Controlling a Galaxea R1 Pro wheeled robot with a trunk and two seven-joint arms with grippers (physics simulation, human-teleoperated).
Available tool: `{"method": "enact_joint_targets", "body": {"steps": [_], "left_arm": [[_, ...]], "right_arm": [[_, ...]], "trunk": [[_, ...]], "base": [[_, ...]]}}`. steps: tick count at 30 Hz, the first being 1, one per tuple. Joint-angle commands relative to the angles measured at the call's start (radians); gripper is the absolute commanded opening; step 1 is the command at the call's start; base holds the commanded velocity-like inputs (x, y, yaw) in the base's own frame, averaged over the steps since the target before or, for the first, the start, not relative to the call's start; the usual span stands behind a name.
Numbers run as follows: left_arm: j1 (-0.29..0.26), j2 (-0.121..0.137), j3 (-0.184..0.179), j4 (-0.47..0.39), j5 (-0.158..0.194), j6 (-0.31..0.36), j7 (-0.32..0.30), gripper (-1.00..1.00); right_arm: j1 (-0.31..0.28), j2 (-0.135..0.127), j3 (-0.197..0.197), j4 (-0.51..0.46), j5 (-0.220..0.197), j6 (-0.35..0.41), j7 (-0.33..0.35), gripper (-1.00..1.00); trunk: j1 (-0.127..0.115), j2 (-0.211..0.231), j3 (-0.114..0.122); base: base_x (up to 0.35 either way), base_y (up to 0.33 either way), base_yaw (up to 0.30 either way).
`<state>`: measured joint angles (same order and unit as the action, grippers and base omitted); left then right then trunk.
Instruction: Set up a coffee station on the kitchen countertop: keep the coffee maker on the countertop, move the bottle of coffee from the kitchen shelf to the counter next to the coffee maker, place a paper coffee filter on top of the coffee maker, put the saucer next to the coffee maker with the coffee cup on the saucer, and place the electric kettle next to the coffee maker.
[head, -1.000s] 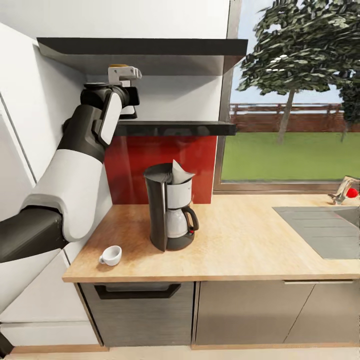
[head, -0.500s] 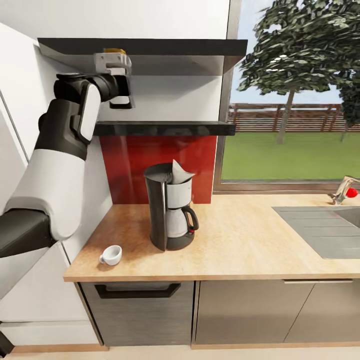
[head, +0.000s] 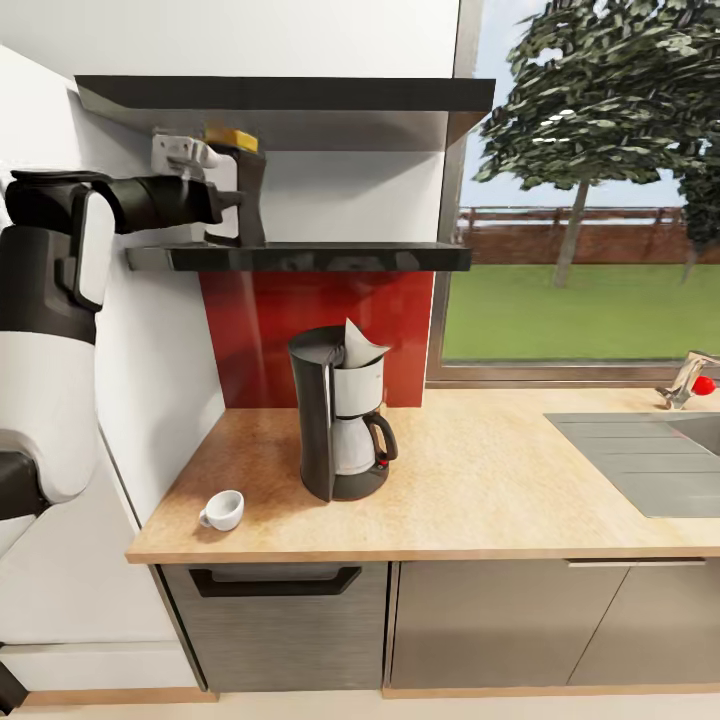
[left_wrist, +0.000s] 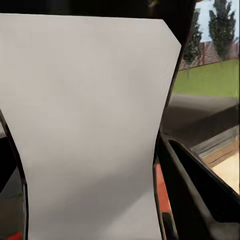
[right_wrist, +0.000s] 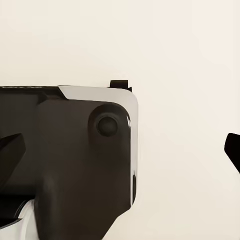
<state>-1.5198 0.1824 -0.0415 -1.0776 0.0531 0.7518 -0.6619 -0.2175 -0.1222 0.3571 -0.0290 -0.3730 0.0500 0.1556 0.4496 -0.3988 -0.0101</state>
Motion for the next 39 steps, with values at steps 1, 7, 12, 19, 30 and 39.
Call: {"method": "enact_joint_targets", "body": {"steps": [1,7,12,19,30,39], "left_arm": [[0.016,0.008,0.003,-0.001,0.007,0.006,-0.024,-1.0],[0.08,0.037,0.062,-0.004,0.008,0.007,-0.118,-1.0],[0.136,0.102,0.078,-0.024,0.008,0.007,-0.259,-1.0],[0.259,0.174,0.156,-0.083,0.007,0.008,-0.445,-1.0],[0.436,0.22,0.255,-0.197,0.005,0.01,-0.63,-1.0],[0.617,0.184,0.251,-0.224,0.0,-0.007,-0.481,-1.0]], "right_arm": [[0.0,-0.001,0.008,-0.002,-0.01,0.005,0.002,1.0],[0.0,-0.001,0.008,-0.002,-0.01,0.005,0.002,1.0],[0.0,-0.001,0.008,-0.003,-0.011,0.004,0.002,1.0],[0.0,-0.001,0.007,-0.026,-0.011,0.004,0.002,1.0],[0.0,0.0,0.007,-0.032,-0.012,0.004,0.002,1.0],[0.0,-0.001,0.006,-0.032,-0.012,0.001,0.003,1.0]], "trunk": [[0.0,-0.001,-0.001],[0.0,-0.001,-0.001],[0.0,-0.001,-0.001],[0.0,-0.001,-0.001],[0.0,-0.001,-0.001],[0.0,-0.001,-0.001]], "base": [[0.0,0.0,0.0],[0.0,0.0,0.0],[0.0,0.0,0.0],[0.0,0.0,0.0],[0.0,0.0,0.0],[0.0,0.0,0.0]]}}
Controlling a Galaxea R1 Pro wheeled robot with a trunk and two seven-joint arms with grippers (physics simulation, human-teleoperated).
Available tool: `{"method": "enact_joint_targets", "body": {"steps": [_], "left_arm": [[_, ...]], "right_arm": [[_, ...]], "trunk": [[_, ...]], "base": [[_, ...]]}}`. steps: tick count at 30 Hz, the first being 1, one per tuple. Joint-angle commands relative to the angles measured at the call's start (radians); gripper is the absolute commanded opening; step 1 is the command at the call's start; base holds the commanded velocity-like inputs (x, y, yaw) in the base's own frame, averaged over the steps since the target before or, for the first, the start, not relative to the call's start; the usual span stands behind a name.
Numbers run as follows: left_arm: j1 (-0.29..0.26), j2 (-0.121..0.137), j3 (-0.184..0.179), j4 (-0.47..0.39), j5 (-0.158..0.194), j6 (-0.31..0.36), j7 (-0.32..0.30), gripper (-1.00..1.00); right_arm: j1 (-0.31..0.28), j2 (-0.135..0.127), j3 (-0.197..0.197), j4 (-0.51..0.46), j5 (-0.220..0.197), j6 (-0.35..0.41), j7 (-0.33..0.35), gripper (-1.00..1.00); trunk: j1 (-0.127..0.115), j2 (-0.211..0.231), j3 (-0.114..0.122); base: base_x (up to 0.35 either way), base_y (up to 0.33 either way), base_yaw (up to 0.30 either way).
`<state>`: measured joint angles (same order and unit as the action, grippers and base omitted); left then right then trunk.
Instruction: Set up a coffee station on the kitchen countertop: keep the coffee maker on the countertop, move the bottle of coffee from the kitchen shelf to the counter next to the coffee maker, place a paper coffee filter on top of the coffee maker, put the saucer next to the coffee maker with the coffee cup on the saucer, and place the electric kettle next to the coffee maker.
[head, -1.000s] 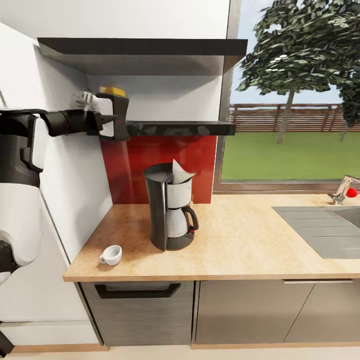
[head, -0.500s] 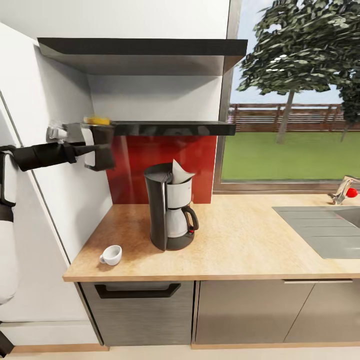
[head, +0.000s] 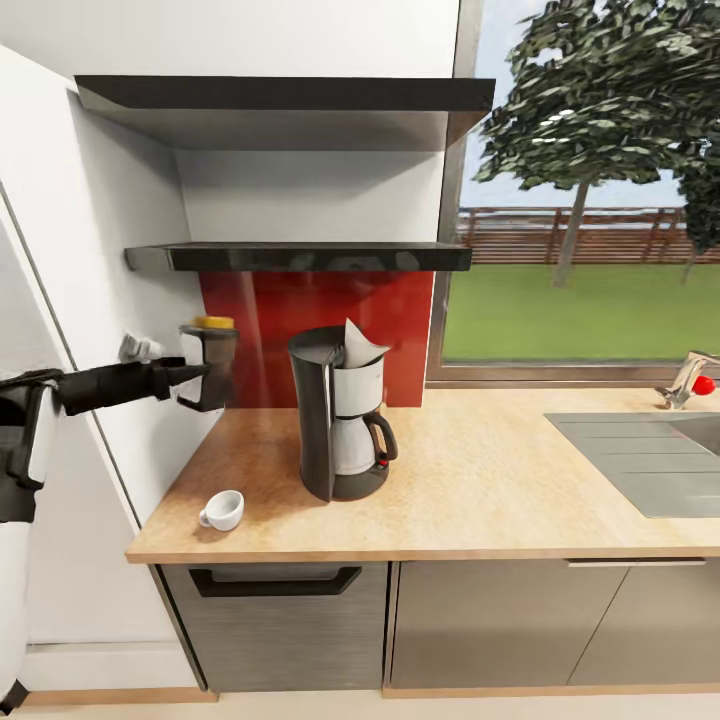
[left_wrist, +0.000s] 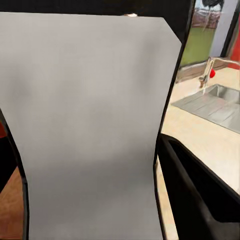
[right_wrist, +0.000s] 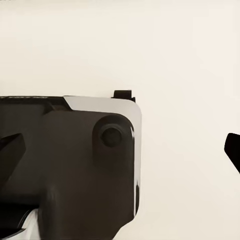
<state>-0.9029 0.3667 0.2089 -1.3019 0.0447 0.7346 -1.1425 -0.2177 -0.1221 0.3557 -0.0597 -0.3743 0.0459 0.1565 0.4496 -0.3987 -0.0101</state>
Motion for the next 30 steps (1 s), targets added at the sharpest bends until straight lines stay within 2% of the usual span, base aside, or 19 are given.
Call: {"method": "enact_joint_targets", "body": {"steps": [1,3,8,12,15,18,19,22,23,26,30], "left_arm": [[0.015,-0.023,0.001,0.0,0.007,0.005,0.048,-1.0],[0.032,-0.052,0.001,0.0,0.003,-0.015,0.108,-1.0],[0.085,-0.116,-0.002,0.005,0.007,-0.147,0.348,-1.0],[0.11,-0.2,-0.005,0.002,0.003,-0.211,0.489,-1.0],[0.139,-0.236,-0.006,0.001,0.004,-0.297,0.598,-1.0],[0.171,-0.244,-0.022,0.001,0.004,-0.344,0.659,-1.0],[0.188,-0.246,-0.037,0.002,0.003,-0.37,0.672,-1.0],[0.219,-0.248,-0.049,0.007,0.001,-0.435,0.694,-1.0],[0.238,-0.248,-0.052,0.01,0.002,-0.478,0.723,-1.0],[0.287,-0.249,-0.065,0.012,0.004,-0.55,0.788,-1.0],[0.327,-0.25,-0.107,0.012,0.003,-0.594,0.826,-1.0]], "right_arm": [[0.0,-0.001,0.009,-0.002,-0.01,0.003,0.003,1.0],[0.0,-0.001,0.009,-0.002,-0.011,0.003,0.004,1.0],[0.0,-0.001,0.008,-0.002,-0.01,0.002,0.005,1.0],[0.0,-0.001,0.008,-0.002,-0.011,0.002,0.006,1.0],[0.0,-0.001,0.008,-0.002,-0.01,0.003,0.006,1.0],[0.0,-0.001,0.009,-0.002,-0.009,0.003,0.005,1.0],[0.0,-0.001,0.009,-0.002,-0.009,0.003,0.005,1.0],[0.0,-0.001,0.01,-0.001,-0.009,0.003,0.005,1.0],[0.0,-0.001,0.01,-0.001,-0.009,0.003,0.005,1.0],[0.0,-0.002,0.01,0.0,-0.009,0.003,0.005,1.0],[0.0,-0.002,0.009,0.002,-0.008,0.004,0.005,1.0]], "trunk": [[0.0,-0.001,-0.001],[0.0,-0.001,-0.001],[0.0,-0.001,-0.001],[0.0,-0.001,-0.001],[0.0,-0.001,-0.001],[0.0,-0.001,-0.001],[0.0,-0.001,-0.001],[0.0,-0.001,-0.001],[0.0,-0.001,-0.001],[0.0,-0.001,-0.001],[0.0,-0.001,-0.001]], "base": [[0.0,0.0,0.0],[0.0,0.0,0.0],[0.0,0.0,0.0],[0.0,0.0,0.0],[0.0,0.0,0.0],[0.0,0.0,0.0],[0.0,0.0,0.0],[0.0,0.0,0.0],[0.0,0.0,0.0],[0.0,0.0,0.0],[0.0,0.0,0.0]]}}
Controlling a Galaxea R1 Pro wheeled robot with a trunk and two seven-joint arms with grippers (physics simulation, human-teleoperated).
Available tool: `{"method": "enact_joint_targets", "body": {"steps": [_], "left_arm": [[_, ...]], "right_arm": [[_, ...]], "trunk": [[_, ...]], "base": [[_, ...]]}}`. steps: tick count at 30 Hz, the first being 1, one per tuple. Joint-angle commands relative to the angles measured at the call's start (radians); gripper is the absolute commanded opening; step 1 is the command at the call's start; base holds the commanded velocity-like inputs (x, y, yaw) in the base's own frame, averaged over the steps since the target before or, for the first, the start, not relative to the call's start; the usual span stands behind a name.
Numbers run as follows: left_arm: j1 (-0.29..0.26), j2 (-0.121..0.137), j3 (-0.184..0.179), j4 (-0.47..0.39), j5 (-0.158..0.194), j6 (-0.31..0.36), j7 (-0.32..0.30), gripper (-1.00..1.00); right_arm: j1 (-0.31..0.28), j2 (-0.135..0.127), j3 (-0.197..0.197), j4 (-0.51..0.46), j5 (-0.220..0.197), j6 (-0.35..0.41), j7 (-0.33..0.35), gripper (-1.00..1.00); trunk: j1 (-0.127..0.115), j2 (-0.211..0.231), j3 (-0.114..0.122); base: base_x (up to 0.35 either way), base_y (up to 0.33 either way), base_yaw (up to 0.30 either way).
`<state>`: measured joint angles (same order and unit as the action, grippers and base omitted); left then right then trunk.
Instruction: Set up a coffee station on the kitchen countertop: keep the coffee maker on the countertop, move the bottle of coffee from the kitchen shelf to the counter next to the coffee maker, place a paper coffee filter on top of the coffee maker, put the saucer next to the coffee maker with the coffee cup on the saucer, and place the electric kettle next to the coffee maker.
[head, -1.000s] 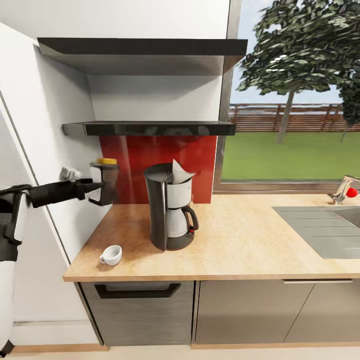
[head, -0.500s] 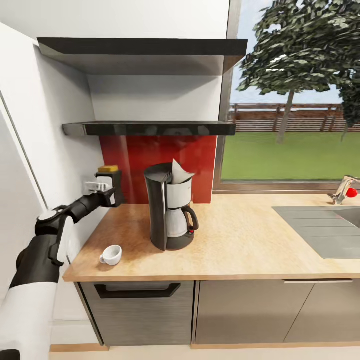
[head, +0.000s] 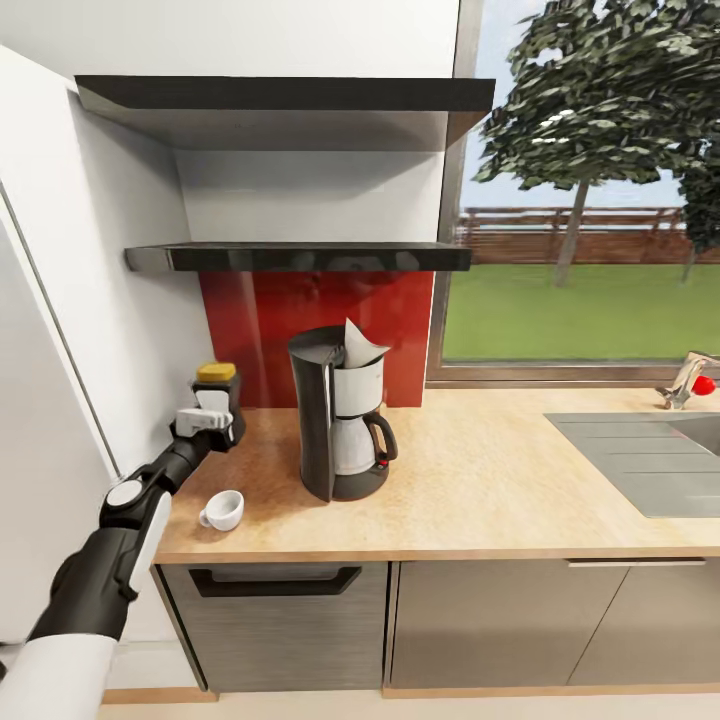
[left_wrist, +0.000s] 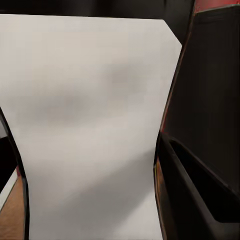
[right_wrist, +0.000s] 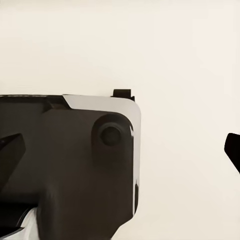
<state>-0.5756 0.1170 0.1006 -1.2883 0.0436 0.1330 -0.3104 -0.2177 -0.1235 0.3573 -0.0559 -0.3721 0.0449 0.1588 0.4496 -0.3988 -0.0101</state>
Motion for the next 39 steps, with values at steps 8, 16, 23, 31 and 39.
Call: {"method": "enact_joint_targets", "body": {"steps": [8,16,23,31,39], "left_arm": [[0.033,-0.003,-0.031,0.0,0.005,-0.007,0.043,-1.0],[0.045,-0.002,-0.032,0.0,0.005,-0.006,0.047,-1.0],[0.05,-0.002,-0.032,0.0,0.006,-0.006,0.047,-1.0],[0.065,-0.003,-0.033,0.014,0.005,-0.006,0.047,-1.0],[0.078,-0.004,-0.034,0.043,0.006,-0.007,0.045,-1.0]], "right_arm": [[0.0,-0.002,0.008,0.0,-0.01,0.006,0.002,1.0],[0.0,-0.002,0.008,-0.001,-0.01,0.007,0.004,1.0],[0.0,-0.002,0.008,-0.001,-0.01,0.008,0.003,1.0],[0.0,-0.002,0.008,-0.001,-0.01,0.009,0.003,1.0],[0.0,-0.002,0.008,-0.001,-0.01,0.009,0.002,1.0]], "trunk": [[0.0,-0.001,-0.001],[0.0,-0.001,-0.001],[0.0,-0.001,-0.001],[0.0,-0.001,-0.001],[0.0,-0.001,-0.001]], "base": [[0.0,0.0,0.0],[0.081,0.0,-0.1],[0.252,0.0,-0.094],[0.055,0.0,-0.003],[0.142,0.0,0.0]]}}
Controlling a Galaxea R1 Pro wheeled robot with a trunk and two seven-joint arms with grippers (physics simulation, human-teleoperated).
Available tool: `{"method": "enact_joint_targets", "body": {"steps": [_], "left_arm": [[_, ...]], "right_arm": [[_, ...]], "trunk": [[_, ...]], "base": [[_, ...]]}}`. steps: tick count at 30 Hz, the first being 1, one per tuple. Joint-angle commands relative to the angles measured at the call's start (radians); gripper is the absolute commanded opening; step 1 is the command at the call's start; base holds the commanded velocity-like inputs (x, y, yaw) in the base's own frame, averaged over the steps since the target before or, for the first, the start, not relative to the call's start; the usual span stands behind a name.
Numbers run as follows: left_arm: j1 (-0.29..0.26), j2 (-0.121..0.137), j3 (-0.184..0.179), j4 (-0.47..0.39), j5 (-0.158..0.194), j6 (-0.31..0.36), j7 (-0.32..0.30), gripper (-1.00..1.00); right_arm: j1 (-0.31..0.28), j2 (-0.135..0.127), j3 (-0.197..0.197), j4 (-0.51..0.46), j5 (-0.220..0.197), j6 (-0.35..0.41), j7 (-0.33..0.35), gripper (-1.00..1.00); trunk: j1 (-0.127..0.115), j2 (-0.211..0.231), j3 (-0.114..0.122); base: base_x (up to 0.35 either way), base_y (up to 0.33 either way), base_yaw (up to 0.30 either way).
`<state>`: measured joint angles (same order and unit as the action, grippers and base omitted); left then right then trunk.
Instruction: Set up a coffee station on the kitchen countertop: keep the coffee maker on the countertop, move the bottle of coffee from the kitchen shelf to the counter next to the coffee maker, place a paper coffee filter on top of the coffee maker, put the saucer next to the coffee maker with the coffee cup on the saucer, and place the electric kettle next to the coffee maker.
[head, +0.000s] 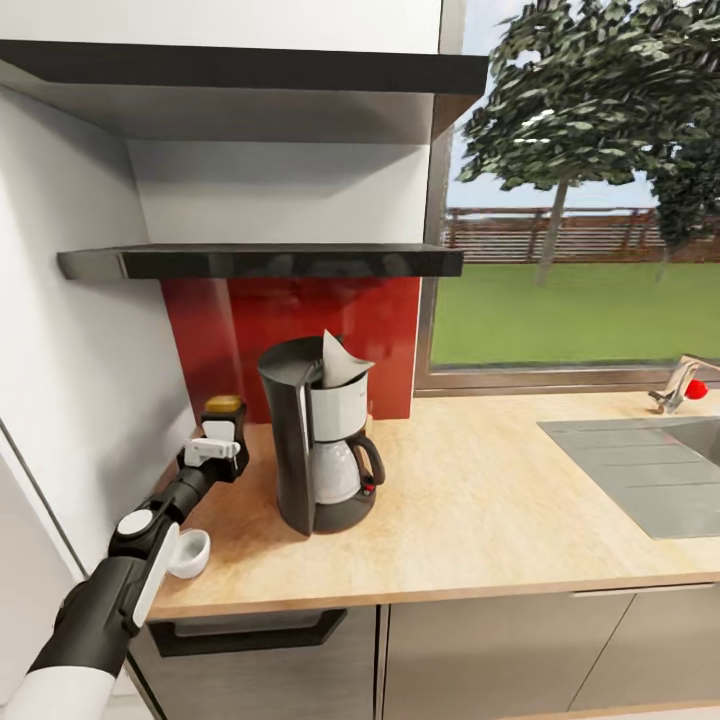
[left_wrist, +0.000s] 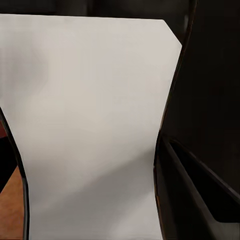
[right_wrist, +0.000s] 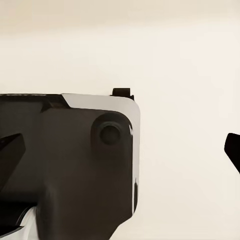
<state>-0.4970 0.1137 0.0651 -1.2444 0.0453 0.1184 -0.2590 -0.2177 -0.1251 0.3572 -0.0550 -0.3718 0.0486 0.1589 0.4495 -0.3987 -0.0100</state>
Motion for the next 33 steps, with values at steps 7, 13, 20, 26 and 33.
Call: {"method": "enact_joint_targets", "body": {"steps": [7,13,20,26,33], "left_arm": [[0.002,-0.026,0.001,0.025,0.002,0.006,-0.008,-1.0],[0.002,-0.029,0.0,0.03,0.004,0.007,-0.008,-1.0],[0.002,-0.028,0.001,0.052,0.003,0.006,-0.008,-1.0],[0.002,-0.025,0.001,0.076,-0.002,0.006,-0.007,-1.0],[0.002,-0.025,0.001,0.123,-0.032,-0.015,-0.004,-1.0]], "right_arm": [[0.0,-0.001,0.008,-0.002,-0.011,0.005,0.002,1.0],[0.0,-0.001,0.008,-0.002,-0.012,0.005,0.004,1.0],[0.0,-0.001,0.008,-0.002,-0.012,0.005,0.004,1.0],[0.0,-0.001,0.008,-0.002,-0.012,0.005,0.004,1.0],[0.0,-0.002,0.008,-0.002,-0.011,0.005,0.004,1.0]], "trunk": [[0.0,-0.001,-0.001],[0.0,-0.001,-0.001],[0.0,-0.001,-0.001],[0.0,-0.001,-0.001],[0.0,-0.001,-0.001]], "base": [[0.005,0.0,0.0],[0.008,0.0,-0.081],[0.102,0.0,-0.032],[0.006,0.0,-0.001],[0.0,0.0,0.0]]}}
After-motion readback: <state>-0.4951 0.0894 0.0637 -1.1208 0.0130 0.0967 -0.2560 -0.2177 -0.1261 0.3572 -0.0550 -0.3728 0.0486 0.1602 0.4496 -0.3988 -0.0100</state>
